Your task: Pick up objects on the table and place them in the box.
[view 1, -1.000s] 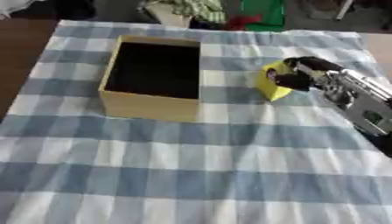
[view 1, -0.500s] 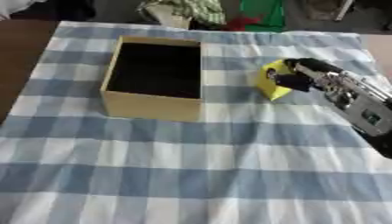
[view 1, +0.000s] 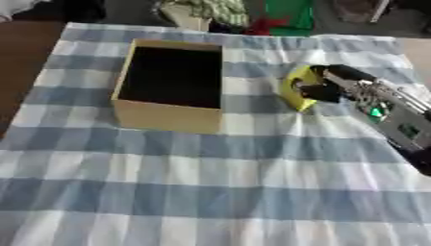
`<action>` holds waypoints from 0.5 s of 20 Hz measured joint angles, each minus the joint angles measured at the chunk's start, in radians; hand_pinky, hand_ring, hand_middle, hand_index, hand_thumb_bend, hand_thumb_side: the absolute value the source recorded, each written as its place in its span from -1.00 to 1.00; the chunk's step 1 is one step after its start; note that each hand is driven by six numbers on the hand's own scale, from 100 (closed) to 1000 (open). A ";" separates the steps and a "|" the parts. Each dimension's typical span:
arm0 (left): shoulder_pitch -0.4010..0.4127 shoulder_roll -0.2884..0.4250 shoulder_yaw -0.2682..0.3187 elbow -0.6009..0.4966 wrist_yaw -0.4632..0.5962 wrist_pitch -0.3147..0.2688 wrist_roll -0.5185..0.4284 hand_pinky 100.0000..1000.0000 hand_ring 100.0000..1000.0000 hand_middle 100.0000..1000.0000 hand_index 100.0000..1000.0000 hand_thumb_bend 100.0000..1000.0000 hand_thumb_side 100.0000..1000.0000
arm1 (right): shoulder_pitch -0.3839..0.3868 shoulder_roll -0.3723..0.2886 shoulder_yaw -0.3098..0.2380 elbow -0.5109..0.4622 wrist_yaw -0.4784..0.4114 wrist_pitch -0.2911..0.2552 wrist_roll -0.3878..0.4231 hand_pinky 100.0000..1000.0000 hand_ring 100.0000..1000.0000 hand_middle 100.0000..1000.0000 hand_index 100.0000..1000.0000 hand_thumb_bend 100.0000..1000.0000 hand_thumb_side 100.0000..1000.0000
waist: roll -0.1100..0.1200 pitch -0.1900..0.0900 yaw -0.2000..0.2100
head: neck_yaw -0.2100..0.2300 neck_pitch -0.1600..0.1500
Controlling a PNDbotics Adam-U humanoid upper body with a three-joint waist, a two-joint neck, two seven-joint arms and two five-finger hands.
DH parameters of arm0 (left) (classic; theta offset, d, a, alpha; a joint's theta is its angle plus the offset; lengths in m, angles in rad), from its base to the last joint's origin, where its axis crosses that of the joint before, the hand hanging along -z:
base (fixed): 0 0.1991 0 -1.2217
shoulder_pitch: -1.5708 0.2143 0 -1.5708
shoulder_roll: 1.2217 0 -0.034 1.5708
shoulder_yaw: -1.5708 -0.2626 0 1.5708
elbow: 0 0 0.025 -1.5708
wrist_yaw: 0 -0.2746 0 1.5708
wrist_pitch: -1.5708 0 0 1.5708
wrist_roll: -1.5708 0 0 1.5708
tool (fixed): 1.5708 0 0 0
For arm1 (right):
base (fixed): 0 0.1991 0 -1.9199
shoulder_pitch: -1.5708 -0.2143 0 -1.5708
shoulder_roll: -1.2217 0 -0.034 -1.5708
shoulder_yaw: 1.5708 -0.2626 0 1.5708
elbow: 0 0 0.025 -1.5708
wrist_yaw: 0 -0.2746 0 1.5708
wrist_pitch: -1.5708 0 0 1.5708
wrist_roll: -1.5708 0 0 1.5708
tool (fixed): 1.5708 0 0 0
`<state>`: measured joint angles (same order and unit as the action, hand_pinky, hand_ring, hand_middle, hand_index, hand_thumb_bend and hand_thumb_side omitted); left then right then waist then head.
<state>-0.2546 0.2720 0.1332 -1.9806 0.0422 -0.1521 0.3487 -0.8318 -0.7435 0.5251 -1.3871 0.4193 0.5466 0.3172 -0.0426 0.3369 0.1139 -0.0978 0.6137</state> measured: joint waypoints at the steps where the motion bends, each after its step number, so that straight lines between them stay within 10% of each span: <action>1: 0.000 0.000 0.000 0.000 0.000 0.000 0.000 0.82 0.12 0.12 0.46 -0.88 -0.21 | 0.002 -0.001 0.004 -0.011 0.000 0.008 -0.007 0.50 0.20 0.52 1.00 -1.00 0.05 | 0.000 0.000 0.000 | 0.000 0.000; 10: 0.000 0.000 0.000 0.000 0.004 0.005 0.000 0.83 0.11 0.12 0.46 -0.89 -0.20 | 0.009 -0.001 0.017 -0.053 -0.066 0.060 -0.089 0.28 -0.07 0.30 0.90 -1.00 -1.00 | -0.002 0.001 0.003 | 0.000 0.000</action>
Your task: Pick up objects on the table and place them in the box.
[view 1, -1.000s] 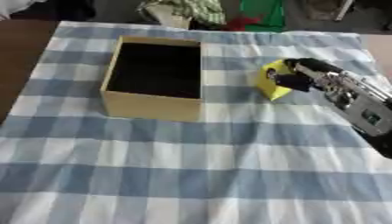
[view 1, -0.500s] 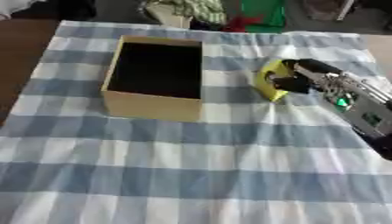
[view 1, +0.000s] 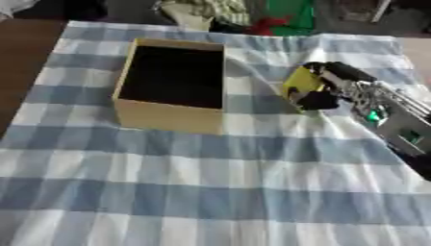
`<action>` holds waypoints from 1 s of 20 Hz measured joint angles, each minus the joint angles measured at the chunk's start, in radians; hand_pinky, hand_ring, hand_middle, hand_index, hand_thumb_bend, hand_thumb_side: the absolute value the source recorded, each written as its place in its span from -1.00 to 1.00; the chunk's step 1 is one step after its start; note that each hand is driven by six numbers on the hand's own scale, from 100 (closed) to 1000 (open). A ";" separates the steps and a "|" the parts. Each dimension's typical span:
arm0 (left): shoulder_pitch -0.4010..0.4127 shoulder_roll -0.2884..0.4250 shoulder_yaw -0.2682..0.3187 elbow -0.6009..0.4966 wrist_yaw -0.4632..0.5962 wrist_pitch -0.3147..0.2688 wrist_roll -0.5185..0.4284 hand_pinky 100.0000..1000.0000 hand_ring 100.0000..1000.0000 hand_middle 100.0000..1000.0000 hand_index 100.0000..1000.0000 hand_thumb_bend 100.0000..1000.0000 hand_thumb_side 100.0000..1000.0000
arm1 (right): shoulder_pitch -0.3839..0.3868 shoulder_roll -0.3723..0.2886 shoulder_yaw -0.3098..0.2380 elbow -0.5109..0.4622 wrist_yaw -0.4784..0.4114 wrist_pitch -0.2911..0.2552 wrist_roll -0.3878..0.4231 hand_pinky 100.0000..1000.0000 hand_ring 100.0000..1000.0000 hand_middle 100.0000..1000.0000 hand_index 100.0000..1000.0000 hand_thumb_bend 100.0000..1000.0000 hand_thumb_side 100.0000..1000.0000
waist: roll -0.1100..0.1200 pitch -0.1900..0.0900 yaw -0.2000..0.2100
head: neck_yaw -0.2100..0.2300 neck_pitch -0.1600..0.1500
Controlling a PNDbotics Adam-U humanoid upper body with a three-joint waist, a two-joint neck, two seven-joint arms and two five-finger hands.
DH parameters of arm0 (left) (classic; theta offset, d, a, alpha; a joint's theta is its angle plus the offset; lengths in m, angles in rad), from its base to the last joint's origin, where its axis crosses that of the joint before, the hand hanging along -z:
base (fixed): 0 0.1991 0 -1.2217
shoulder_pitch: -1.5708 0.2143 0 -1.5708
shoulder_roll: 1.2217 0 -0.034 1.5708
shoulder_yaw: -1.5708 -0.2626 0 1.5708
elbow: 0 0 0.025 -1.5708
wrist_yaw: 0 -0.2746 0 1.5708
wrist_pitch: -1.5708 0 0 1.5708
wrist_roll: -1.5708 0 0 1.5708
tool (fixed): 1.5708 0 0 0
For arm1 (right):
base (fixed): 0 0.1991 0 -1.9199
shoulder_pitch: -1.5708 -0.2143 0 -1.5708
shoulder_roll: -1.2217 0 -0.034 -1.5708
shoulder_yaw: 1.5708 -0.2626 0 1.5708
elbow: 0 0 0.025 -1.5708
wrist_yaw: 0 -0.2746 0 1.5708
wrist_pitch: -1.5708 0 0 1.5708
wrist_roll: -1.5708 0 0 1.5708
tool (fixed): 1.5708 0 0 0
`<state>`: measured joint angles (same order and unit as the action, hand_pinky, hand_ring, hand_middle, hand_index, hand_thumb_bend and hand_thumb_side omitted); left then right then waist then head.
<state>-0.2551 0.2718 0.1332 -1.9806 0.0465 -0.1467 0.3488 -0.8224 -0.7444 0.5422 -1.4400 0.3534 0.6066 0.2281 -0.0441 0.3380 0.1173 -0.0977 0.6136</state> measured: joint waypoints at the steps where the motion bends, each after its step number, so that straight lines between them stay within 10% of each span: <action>1: 0.000 0.000 0.000 0.000 0.001 0.001 -0.001 0.83 0.11 0.12 0.46 -0.89 -0.20 | 0.001 0.000 0.000 -0.005 -0.018 0.007 -0.013 0.26 -0.10 0.25 0.84 -1.00 -1.00 | 0.000 0.000 0.000 | 0.000 0.000; 10: 0.000 0.000 0.000 0.000 0.006 0.002 -0.001 0.83 0.12 0.13 0.46 -0.89 -0.20 | 0.006 0.002 -0.006 -0.037 -0.309 0.082 -0.202 -0.08 -0.44 -0.29 0.15 -1.00 -0.87 | 0.000 0.001 0.000 | 0.000 0.000; 14: 0.000 0.000 0.000 0.000 0.006 0.002 -0.001 0.83 0.12 0.13 0.46 -0.90 -0.21 | 0.005 0.002 -0.007 -0.063 -0.445 0.116 -0.306 -0.14 -0.57 -0.40 0.06 -1.00 -0.65 | 0.001 0.001 0.000 | 0.000 0.000; 20: 0.000 0.000 0.000 0.000 0.006 0.002 -0.001 0.84 0.12 0.13 0.46 -0.90 -0.21 | 0.003 0.000 -0.010 -0.111 -0.540 0.145 -0.423 -0.19 -0.65 -0.46 0.02 -1.00 -0.85 | 0.000 0.001 -0.001 | 0.000 -0.001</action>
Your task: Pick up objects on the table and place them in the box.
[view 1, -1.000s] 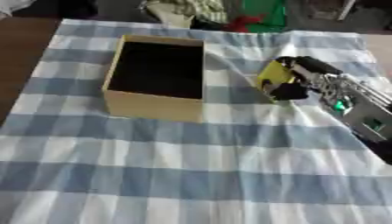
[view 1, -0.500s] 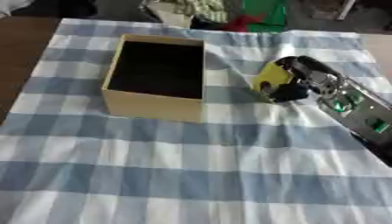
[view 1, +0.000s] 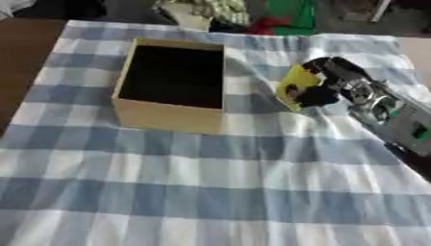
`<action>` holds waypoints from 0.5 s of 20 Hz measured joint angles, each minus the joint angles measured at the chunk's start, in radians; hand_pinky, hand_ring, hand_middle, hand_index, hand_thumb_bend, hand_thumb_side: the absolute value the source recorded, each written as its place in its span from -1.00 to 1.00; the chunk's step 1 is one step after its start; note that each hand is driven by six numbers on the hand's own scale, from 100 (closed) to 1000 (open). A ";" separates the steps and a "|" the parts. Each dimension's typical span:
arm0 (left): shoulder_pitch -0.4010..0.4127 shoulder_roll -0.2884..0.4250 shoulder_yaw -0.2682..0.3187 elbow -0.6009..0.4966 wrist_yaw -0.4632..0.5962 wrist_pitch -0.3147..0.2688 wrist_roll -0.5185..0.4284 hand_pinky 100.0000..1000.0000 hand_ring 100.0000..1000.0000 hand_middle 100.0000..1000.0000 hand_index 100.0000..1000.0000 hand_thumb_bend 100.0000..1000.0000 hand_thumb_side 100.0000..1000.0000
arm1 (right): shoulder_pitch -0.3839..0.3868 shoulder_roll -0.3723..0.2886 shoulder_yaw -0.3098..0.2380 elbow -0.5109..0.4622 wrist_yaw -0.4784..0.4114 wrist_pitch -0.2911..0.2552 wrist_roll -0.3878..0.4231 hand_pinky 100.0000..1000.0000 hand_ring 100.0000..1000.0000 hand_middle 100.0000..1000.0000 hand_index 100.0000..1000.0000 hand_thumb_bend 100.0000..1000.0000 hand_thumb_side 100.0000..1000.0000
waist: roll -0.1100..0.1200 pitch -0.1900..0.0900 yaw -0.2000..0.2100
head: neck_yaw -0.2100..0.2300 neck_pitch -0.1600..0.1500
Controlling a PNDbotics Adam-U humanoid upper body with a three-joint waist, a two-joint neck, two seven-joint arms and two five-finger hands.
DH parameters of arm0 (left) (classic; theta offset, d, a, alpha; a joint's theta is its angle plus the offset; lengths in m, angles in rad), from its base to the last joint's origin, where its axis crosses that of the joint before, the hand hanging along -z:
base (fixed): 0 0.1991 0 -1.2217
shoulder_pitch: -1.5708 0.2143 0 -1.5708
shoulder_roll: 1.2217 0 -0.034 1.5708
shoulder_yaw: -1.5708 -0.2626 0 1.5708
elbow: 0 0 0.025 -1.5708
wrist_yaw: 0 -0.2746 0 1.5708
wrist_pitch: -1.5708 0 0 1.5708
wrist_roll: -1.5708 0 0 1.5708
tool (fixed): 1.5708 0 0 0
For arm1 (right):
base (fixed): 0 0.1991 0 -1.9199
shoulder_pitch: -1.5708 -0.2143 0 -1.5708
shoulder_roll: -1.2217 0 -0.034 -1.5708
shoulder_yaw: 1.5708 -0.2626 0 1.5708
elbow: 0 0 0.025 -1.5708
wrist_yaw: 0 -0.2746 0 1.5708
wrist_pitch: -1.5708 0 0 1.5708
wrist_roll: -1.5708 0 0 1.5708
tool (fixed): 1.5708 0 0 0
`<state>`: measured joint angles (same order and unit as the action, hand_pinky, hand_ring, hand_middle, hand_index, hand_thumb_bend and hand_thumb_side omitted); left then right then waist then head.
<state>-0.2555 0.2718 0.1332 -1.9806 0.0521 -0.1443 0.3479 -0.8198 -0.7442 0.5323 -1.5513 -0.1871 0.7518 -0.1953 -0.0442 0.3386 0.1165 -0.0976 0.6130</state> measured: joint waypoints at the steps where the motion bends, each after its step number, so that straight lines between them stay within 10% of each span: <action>1: 0.000 0.000 0.000 0.000 0.000 0.000 0.000 0.84 0.12 0.13 0.46 -0.90 -0.21 | -0.003 -0.001 -0.002 -0.012 -0.006 0.004 -0.012 -0.21 -0.68 -0.48 0.00 -1.00 -0.85 | 0.000 0.000 -0.001 | 0.000 0.000; 10: 0.000 0.000 0.000 0.000 0.000 0.000 0.000 0.83 0.12 0.13 0.46 -0.89 -0.21 | -0.056 -0.044 -0.031 -0.134 -0.030 0.034 -0.043 -0.20 -0.70 -0.50 -0.01 -1.00 -0.82 | -0.001 -0.007 -0.007 | 0.004 0.000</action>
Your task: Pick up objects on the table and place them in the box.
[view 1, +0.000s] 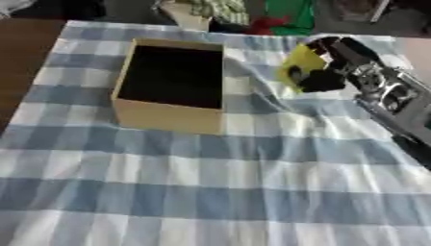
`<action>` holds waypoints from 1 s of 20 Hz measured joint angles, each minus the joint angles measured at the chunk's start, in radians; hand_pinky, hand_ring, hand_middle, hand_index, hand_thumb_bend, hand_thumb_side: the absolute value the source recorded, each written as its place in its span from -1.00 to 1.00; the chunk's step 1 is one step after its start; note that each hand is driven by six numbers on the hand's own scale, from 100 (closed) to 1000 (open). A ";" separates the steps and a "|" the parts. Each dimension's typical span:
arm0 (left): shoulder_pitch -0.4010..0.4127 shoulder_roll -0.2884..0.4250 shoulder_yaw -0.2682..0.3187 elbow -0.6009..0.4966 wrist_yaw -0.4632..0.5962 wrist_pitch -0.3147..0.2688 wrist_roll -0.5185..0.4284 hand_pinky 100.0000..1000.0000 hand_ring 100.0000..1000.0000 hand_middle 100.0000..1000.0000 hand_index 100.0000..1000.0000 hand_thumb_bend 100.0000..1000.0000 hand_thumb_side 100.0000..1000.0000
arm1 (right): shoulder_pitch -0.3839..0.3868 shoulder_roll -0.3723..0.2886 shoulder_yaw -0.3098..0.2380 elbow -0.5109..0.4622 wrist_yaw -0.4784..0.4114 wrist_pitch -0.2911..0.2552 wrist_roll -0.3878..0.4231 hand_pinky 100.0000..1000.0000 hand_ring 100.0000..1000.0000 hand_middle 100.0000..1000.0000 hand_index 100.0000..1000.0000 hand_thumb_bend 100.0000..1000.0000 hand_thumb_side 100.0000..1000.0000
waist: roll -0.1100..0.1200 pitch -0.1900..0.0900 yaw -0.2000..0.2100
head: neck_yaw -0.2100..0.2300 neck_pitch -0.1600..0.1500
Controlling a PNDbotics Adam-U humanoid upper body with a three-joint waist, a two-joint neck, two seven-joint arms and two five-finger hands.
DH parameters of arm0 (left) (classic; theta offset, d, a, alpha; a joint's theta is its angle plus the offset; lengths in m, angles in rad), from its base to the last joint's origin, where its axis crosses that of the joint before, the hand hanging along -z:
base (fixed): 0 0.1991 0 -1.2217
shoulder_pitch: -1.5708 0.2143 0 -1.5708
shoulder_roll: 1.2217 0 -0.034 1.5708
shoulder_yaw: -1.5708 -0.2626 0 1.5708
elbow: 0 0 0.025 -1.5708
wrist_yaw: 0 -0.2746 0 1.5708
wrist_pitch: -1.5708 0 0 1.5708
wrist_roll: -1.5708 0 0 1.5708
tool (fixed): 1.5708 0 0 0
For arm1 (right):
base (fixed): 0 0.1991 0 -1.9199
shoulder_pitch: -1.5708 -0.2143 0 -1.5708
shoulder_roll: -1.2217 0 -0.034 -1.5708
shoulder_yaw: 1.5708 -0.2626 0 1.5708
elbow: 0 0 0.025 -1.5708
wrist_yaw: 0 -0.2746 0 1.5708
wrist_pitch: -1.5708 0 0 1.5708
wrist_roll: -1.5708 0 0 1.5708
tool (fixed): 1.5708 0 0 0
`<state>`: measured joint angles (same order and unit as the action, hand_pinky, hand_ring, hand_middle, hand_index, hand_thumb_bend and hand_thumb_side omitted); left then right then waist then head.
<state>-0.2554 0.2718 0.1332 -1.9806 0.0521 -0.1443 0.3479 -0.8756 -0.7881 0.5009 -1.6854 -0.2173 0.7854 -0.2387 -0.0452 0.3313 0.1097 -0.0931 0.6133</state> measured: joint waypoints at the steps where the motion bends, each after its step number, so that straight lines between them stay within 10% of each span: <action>1: 0.000 0.000 0.000 0.000 0.000 0.000 0.000 0.83 0.12 0.13 0.46 -0.89 -0.21 | -0.016 -0.003 -0.002 -0.017 0.000 0.004 0.005 -0.19 -0.70 -0.50 -0.01 -1.00 -0.80 | 0.000 -0.001 0.000 | 0.000 0.000; 20: 0.000 0.001 -0.009 0.000 0.010 -0.002 -0.002 0.83 0.13 0.13 0.46 -0.86 -0.23 | -0.327 0.248 0.039 0.078 0.078 0.030 0.176 -0.10 -0.64 -0.44 0.05 -1.00 -0.76 | -0.017 -0.027 0.034 | -0.041 0.024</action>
<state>-0.2558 0.2726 0.1244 -1.9806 0.0624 -0.1463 0.3457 -1.2024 -0.5399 0.5395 -1.6078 -0.1392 0.8158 -0.0627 -0.0622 0.3039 0.1432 -0.1339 0.6372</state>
